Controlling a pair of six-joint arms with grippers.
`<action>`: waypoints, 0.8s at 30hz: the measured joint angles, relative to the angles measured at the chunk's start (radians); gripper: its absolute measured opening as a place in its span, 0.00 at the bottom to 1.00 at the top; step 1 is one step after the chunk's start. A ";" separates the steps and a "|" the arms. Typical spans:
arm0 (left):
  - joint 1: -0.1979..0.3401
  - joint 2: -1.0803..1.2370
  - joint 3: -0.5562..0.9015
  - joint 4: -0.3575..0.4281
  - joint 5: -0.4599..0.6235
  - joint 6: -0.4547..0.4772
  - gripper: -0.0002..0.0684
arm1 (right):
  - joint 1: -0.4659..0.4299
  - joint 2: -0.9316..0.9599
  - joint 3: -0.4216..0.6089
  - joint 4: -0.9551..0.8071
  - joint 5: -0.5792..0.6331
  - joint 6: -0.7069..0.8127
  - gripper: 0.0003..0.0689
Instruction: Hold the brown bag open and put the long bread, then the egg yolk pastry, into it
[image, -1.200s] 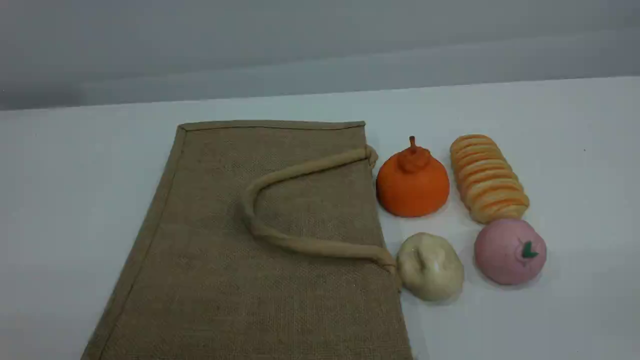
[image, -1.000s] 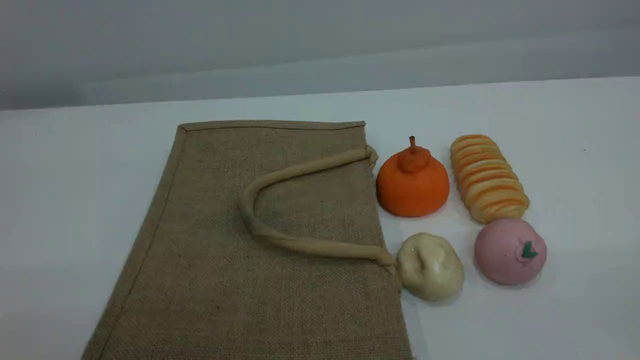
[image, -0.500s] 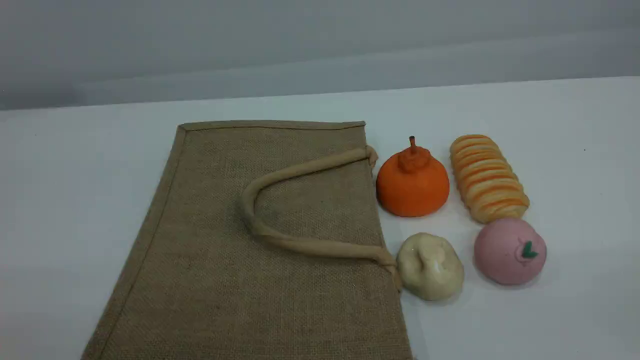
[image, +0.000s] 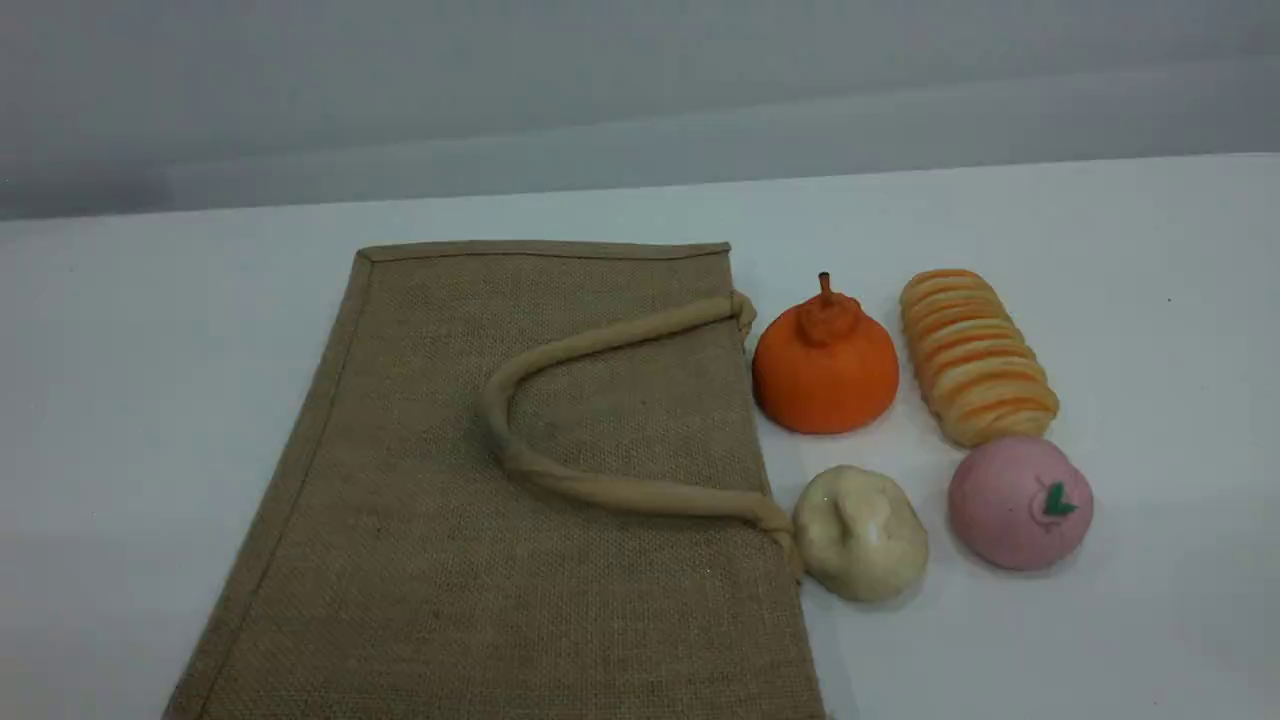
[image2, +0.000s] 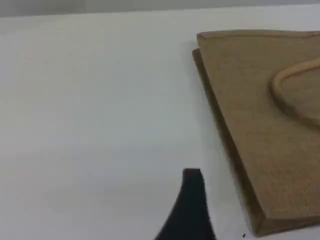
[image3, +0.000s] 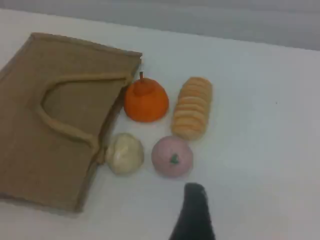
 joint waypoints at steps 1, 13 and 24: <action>0.000 0.000 0.000 0.000 0.000 0.000 0.83 | 0.000 0.000 0.000 0.011 0.000 0.000 0.74; 0.000 0.074 -0.066 -0.077 -0.059 0.030 0.83 | 0.000 0.002 -0.012 0.051 -0.025 0.001 0.74; 0.000 0.601 -0.304 -0.186 -0.239 0.023 0.83 | 0.000 0.387 -0.033 0.240 -0.364 -0.034 0.74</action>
